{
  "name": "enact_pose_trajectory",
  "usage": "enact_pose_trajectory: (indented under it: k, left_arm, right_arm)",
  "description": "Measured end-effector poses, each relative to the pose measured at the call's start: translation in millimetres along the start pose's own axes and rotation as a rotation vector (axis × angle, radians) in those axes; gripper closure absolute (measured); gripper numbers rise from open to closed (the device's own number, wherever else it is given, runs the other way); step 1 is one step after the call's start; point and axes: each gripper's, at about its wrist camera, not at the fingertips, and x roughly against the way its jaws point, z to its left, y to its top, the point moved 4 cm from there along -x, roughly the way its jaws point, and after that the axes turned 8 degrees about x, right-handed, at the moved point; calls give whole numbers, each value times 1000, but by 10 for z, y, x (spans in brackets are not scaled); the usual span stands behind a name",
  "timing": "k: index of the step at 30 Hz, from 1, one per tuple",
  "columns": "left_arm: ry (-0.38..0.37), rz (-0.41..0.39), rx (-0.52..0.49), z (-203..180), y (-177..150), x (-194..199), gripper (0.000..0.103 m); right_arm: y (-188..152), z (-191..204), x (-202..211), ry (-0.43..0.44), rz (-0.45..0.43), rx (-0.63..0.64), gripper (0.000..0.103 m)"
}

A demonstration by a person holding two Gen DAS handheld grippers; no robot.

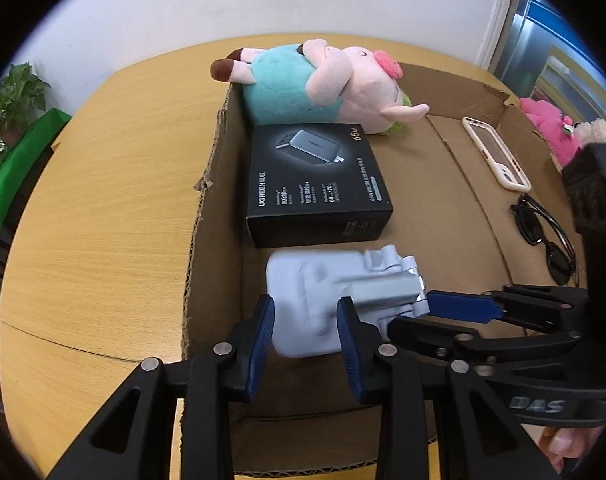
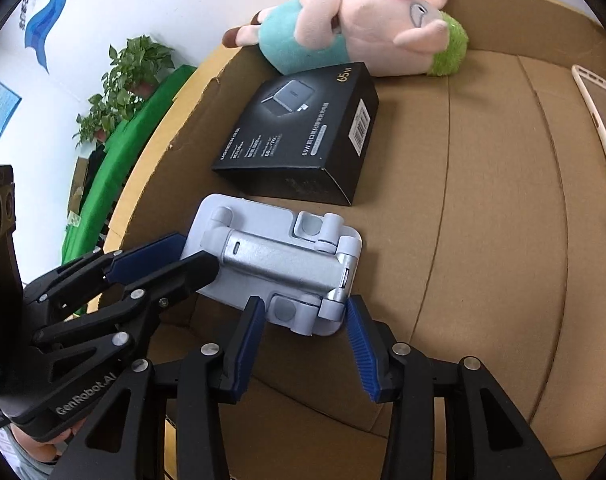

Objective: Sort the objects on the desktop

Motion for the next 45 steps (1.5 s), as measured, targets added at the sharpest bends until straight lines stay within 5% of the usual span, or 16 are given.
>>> enact_pose_trajectory:
  k: [2, 6, 9, 11, 14, 18, 21, 26, 37, 45]
  left_arm:
    - [21, -18, 20, 52, -6, 48, 71]
    - [-28, -112, 66, 115, -8, 343, 69]
    - [-34, -265, 77, 43, -35, 716, 46]
    - [-24, -396, 81, -37, -93, 942, 21]
    - [-42, -541, 74, -208, -206, 1108, 20]
    - [-107, -489, 86, -428, -340, 859, 20]
    - [-69, -475, 61, -547, -419, 612, 20]
    - [33, -485, 8, -665, -490, 376, 20]
    - [39, -610, 26, -631, -589, 385, 18]
    - [35, -607, 23, -622, -521, 356, 14]
  right_arm:
    - [1, -33, 119, 27, -43, -24, 49]
    - [-21, -109, 633, -88, -188, 2, 28]
    - [-198, -133, 1117, -251, -318, 64, 16]
    - [-365, -150, 1326, -323, -397, 91, 7]
    - [-608, -270, 1509, -429, -487, 107, 4]
    - [-787, -458, 1610, -538, -525, 103, 4]
    - [-886, -581, 1621, -601, -527, 111, 3]
    - [-976, -626, 1550, -576, -557, 143, 0]
    - [-1019, -612, 1483, -628, -648, 171, 0]
    - [-1027, -614, 1484, -631, -673, 180, 0]
